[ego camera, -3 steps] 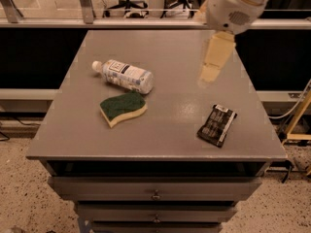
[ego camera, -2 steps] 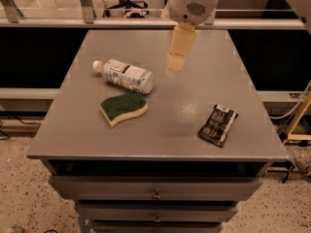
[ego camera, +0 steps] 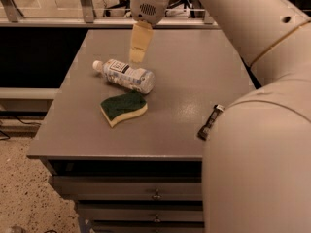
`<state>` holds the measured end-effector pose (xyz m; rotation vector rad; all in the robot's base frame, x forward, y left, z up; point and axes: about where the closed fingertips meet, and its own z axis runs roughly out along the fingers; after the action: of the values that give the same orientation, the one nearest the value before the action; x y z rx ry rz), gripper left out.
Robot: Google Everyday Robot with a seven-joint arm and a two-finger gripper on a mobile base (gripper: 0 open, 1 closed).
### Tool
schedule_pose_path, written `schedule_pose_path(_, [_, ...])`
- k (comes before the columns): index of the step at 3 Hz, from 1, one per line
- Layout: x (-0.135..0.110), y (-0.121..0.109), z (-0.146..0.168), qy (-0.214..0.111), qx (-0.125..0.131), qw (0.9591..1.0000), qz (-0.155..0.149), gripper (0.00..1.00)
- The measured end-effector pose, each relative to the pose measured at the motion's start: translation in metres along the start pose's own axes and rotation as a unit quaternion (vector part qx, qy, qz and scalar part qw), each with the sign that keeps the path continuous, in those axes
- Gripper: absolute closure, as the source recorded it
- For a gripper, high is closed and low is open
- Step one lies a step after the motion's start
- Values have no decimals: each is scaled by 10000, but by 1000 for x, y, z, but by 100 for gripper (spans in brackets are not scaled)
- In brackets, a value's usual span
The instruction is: Place blue plastic bottle upright
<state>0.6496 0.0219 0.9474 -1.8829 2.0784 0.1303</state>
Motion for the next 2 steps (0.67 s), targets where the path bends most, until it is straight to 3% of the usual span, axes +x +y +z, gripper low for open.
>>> schedule_pose_path(1, [-11,-22,23,253,131,9977,623,0])
schedule_pose_path(2, [-26,-29,45,498,285,9933,1000,0])
